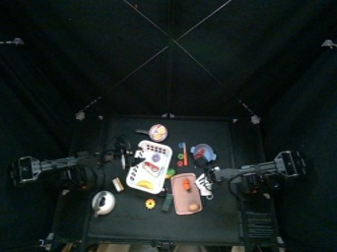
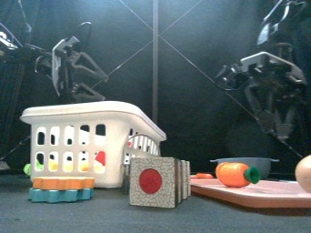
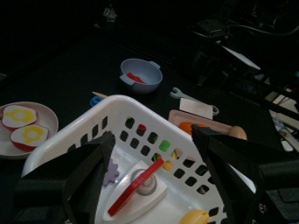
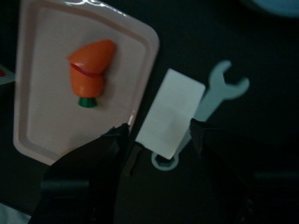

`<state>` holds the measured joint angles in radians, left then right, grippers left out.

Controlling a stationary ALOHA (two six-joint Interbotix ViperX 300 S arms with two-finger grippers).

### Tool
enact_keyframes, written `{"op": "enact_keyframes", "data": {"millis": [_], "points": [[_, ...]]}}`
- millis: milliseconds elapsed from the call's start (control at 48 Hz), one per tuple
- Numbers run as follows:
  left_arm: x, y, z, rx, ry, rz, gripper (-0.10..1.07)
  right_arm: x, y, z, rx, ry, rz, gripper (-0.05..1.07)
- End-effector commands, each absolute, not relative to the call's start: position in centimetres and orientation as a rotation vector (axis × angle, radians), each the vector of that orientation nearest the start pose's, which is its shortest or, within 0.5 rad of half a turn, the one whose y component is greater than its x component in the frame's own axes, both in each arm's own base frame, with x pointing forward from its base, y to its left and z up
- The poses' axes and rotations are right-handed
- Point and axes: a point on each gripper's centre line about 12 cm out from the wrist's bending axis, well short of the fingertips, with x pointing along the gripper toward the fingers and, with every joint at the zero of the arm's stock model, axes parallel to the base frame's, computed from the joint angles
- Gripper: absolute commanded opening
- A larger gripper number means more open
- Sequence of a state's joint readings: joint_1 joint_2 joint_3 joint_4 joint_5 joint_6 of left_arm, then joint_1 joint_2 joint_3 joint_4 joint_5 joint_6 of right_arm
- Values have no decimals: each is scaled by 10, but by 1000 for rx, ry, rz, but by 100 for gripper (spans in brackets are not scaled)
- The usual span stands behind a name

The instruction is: Grab cleaver

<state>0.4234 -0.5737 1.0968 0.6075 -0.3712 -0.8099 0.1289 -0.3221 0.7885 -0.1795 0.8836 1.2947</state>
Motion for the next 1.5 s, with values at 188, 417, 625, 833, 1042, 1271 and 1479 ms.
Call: {"op": "enact_keyframes", "data": {"millis": [188, 417, 625, 833, 1042, 1271, 1479], "points": [[249, 86, 244, -295, 155, 234, 102, 243, 60, 182, 922, 1070, -817, 90], [249, 86, 244, -293, 155, 234, 102, 245, 76, 173, 946, 1105, -813, 90], [249, 86, 243, -294, 160, 238, 102, 254, 88, 155, 1010, 1169, -827, 90], [248, 88, 242, -298, 162, 247, 102, 255, 90, 149, 1031, 1180, -820, 90], [248, 88, 241, -299, 164, 247, 102, 259, 91, 140, 1017, 1187, -821, 81], [248, 88, 242, -298, 162, 247, 102, 263, 93, 134, 1026, 1178, -797, 74], [248, 88, 242, -297, 164, 247, 102, 261, 92, 127, 1018, 1192, -814, 74]]}}
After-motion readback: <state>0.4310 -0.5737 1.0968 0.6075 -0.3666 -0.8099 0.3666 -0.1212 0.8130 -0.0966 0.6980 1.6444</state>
